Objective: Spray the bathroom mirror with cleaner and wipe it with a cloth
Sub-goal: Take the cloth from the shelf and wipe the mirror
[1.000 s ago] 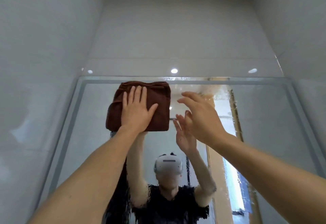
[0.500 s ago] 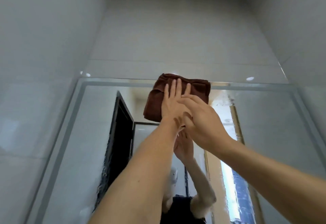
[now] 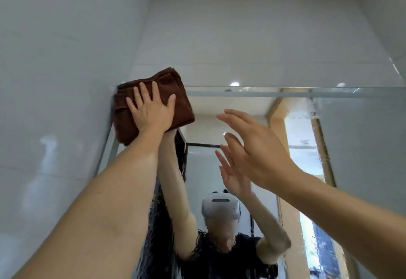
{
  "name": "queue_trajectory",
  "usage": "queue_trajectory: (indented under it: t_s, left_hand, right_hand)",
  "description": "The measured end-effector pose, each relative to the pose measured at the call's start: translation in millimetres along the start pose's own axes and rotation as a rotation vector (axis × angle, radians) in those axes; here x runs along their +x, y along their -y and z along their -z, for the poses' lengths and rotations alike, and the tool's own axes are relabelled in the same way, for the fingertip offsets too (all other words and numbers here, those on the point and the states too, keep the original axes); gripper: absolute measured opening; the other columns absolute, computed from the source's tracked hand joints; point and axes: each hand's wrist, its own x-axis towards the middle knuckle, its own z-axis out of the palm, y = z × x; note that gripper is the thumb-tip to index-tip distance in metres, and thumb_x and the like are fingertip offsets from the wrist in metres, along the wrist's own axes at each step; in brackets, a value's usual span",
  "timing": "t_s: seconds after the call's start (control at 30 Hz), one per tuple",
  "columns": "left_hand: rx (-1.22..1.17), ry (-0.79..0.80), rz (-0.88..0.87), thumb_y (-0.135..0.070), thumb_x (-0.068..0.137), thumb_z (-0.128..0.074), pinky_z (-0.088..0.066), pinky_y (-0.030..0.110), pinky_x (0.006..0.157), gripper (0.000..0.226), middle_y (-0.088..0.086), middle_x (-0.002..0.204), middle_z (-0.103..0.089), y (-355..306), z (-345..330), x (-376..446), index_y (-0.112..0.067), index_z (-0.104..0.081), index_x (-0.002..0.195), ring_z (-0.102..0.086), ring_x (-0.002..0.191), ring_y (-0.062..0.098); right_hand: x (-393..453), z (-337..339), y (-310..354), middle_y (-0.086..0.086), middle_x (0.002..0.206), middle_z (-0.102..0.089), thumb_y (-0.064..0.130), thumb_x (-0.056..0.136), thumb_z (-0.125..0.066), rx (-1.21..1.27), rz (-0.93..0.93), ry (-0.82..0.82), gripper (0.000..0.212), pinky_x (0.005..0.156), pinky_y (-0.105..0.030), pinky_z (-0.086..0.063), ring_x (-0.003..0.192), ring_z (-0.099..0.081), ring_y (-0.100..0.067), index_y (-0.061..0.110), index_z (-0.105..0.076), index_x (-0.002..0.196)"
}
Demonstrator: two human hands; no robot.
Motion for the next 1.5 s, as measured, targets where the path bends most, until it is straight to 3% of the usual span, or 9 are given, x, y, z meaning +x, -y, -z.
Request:
queue_trajectory:
  t_s: [0.33,0.53,0.7,0.9,1.0,1.13,1.3,1.37,1.5]
  left_hand:
    - [0.040,0.082,-0.703,-0.067,0.088,-0.006,-0.004,0.049,0.124,0.078,0.000,0.168,-0.009,-44.5,7.9,-70.7,-0.034,-0.011,0.159,-0.002,0.155,0.018]
    - [0.070,-0.048,-0.182,-0.066,0.096,-0.021,-0.010,0.053,0.123,0.073,0.009,0.165,-0.020,71.6,0.0,-37.4,-0.026,-0.021,0.158,-0.014,0.153,0.027]
    - [0.016,-0.049,-0.009,-0.065,0.094,-0.018,-0.010,0.062,0.119,0.081,0.020,0.163,-0.021,11.7,-5.6,-77.5,-0.015,-0.023,0.157,-0.015,0.152,0.037]
    - [0.081,0.042,-0.766,-0.066,0.097,-0.026,-0.009,0.052,0.123,0.073,0.006,0.167,-0.016,-24.3,-0.2,-142.2,-0.027,-0.019,0.159,-0.010,0.154,0.024]
    - [0.123,0.012,-0.906,-0.065,0.098,-0.028,-0.009,0.047,0.124,0.068,-0.001,0.167,-0.017,30.7,4.2,-112.1,-0.033,-0.019,0.158,-0.011,0.154,0.019]
    - [0.112,-0.093,-0.387,-0.063,0.098,-0.023,-0.013,0.049,0.123,0.069,0.005,0.164,-0.025,110.5,-0.5,-90.2,-0.028,-0.026,0.157,-0.019,0.152,0.025]
    - [-0.019,-0.054,0.127,-0.061,0.096,-0.018,-0.010,0.060,0.120,0.075,0.015,0.165,-0.018,40.6,-9.4,-147.3,-0.019,-0.021,0.158,-0.012,0.153,0.033]
    - [-0.020,-0.053,-0.013,-0.061,0.097,-0.021,-0.010,0.060,0.120,0.075,0.016,0.165,-0.016,9.2,-10.9,-188.0,-0.017,-0.020,0.159,-0.011,0.153,0.035]
    - [0.066,0.092,-0.859,-0.064,0.099,-0.031,-0.012,0.055,0.121,0.073,0.008,0.167,-0.012,15.7,-7.0,-237.5,-0.026,-0.019,0.159,-0.007,0.155,0.027]
  right_hand:
    - [15.7,-17.6,21.7,0.002,0.152,-0.046,0.018,0.099,-0.050,-0.036,-0.022,-0.028,0.045,0.106,-0.027,-0.034,0.137,-0.042,-0.017,0.020,-0.051,0.144]
    - [-3.4,-11.3,-31.2,0.002,0.162,-0.032,0.034,0.101,-0.049,-0.212,-0.117,0.069,0.051,0.116,-0.041,-0.031,0.146,-0.033,-0.021,0.026,-0.040,0.150]
    - [-19.8,-7.1,-78.6,-0.004,0.161,-0.033,0.042,0.100,-0.044,-0.274,-0.263,0.051,0.059,0.118,-0.046,-0.031,0.147,-0.031,-0.025,0.021,-0.031,0.154]
    - [-7.6,-29.9,-63.4,-0.006,0.160,-0.033,0.049,0.102,-0.028,-0.161,-0.232,-0.047,0.060,0.119,-0.047,-0.029,0.148,-0.030,-0.026,0.023,-0.027,0.156]
    - [-0.5,-44.0,-43.1,-0.003,0.163,-0.028,0.048,0.102,-0.030,-0.099,-0.171,-0.058,0.059,0.122,-0.044,-0.023,0.151,-0.025,-0.023,0.027,-0.024,0.157]
    - [1.7,-45.8,-30.5,-0.002,0.165,-0.024,0.049,0.100,-0.026,-0.133,-0.068,-0.023,0.059,0.122,-0.042,-0.023,0.152,-0.022,-0.022,0.032,-0.022,0.157]
    - [5.7,-36.7,-39.2,-0.003,0.165,-0.023,0.053,0.098,-0.018,-0.197,-0.061,-0.023,0.062,0.121,-0.045,-0.025,0.151,-0.024,-0.023,0.033,-0.021,0.157]
    - [5.6,-39.8,-36.1,-0.005,0.164,-0.025,0.052,0.099,-0.020,-0.177,-0.081,-0.035,0.061,0.121,-0.046,-0.025,0.151,-0.025,-0.025,0.032,-0.024,0.157]
    - [-0.8,-49.0,-18.7,-0.009,0.163,-0.028,0.045,0.100,-0.025,-0.075,-0.098,-0.033,0.059,0.121,-0.048,-0.024,0.150,-0.025,-0.028,0.027,-0.029,0.156]
